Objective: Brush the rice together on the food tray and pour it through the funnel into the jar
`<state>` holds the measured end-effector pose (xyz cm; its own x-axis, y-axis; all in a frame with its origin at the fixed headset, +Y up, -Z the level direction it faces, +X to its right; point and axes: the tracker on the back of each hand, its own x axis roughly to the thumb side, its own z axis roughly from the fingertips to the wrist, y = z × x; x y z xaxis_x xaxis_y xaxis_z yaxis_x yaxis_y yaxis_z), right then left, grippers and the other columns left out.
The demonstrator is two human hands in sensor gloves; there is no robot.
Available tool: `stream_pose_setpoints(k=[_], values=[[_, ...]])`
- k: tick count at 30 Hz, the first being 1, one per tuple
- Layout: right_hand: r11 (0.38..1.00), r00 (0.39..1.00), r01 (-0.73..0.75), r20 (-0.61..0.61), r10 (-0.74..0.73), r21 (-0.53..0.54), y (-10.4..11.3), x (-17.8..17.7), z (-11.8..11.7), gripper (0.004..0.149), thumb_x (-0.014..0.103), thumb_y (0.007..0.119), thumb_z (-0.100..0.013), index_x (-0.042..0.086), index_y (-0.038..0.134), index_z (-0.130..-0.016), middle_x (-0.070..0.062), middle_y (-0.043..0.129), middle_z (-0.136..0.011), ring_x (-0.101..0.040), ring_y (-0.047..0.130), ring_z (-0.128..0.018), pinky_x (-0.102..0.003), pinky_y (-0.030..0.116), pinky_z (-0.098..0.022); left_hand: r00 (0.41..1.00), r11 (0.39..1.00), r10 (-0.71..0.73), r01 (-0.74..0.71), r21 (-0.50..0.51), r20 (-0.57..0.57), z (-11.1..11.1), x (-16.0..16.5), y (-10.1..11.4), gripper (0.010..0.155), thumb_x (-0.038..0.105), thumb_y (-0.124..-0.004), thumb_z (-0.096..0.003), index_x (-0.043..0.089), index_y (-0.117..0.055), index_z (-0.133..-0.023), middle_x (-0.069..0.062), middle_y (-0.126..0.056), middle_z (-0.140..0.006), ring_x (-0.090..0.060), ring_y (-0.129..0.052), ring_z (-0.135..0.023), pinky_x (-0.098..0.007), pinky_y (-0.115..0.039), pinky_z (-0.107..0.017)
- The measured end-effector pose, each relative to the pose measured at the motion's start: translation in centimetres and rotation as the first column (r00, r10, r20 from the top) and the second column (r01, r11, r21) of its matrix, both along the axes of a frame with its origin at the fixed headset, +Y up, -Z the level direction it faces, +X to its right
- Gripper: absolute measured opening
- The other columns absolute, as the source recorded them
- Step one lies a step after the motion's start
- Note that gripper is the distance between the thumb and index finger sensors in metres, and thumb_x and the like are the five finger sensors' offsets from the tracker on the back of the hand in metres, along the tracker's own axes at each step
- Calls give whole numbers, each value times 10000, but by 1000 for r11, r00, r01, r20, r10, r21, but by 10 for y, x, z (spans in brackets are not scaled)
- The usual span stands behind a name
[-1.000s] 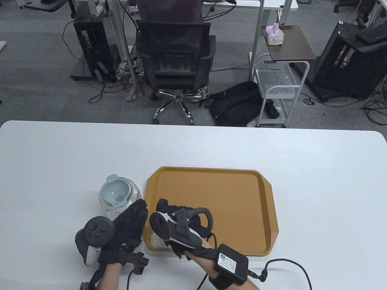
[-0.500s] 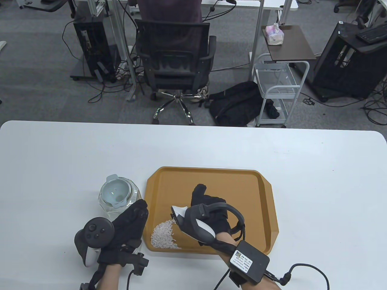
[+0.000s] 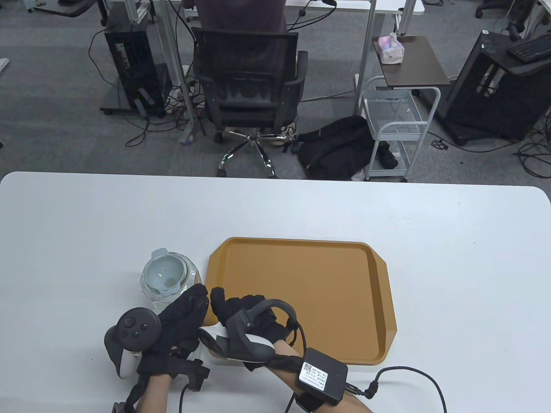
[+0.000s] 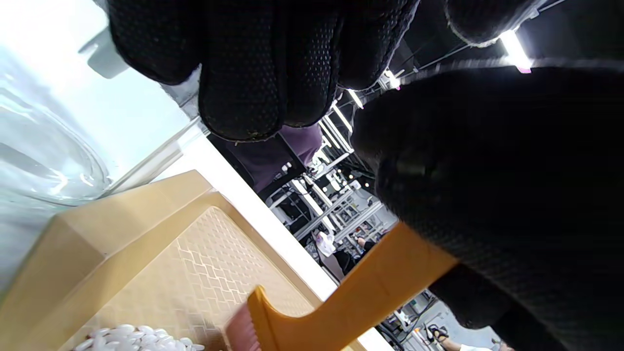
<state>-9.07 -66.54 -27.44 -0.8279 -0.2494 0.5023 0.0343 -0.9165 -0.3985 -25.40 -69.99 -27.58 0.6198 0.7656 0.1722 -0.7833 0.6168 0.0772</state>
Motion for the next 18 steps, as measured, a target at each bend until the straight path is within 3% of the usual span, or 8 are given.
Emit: stream_pose_setpoints(k=[9,15,18], values=[[996,993,88,-82,-86,9,12,16,17,510,386,803,-448,160,810,-905,-4,1019,-390,-181,968,-168,-319,850,-107,1000,1000,14,-13,14,-28,1,-8,3,619,589,-648,-508,179,-747,-961,-141,-912,-908,-334,-990,-716,-561,-755,-574],[973,974,227,-27,-226,36,30,72,26,506,380,798,-450,142,813,-896,3,1037,-441,-199,1011,-235,-339,889,-161,999,999,36,-36,13,-8,1,-6,3,616,587,-650,-505,180,-752,-957,-142,-917,-902,-334,-993,-711,-559,-758,-571],[916,917,398,-5,-398,44,35,119,26,555,379,818,-433,122,776,-923,1,1053,-495,-206,1048,-282,-333,930,-187,999,999,36,-36,17,7,2,-2,4,620,590,-646,-509,179,-747,-962,-142,-912,-909,-337,-990,-715,-562,-754,-574]])
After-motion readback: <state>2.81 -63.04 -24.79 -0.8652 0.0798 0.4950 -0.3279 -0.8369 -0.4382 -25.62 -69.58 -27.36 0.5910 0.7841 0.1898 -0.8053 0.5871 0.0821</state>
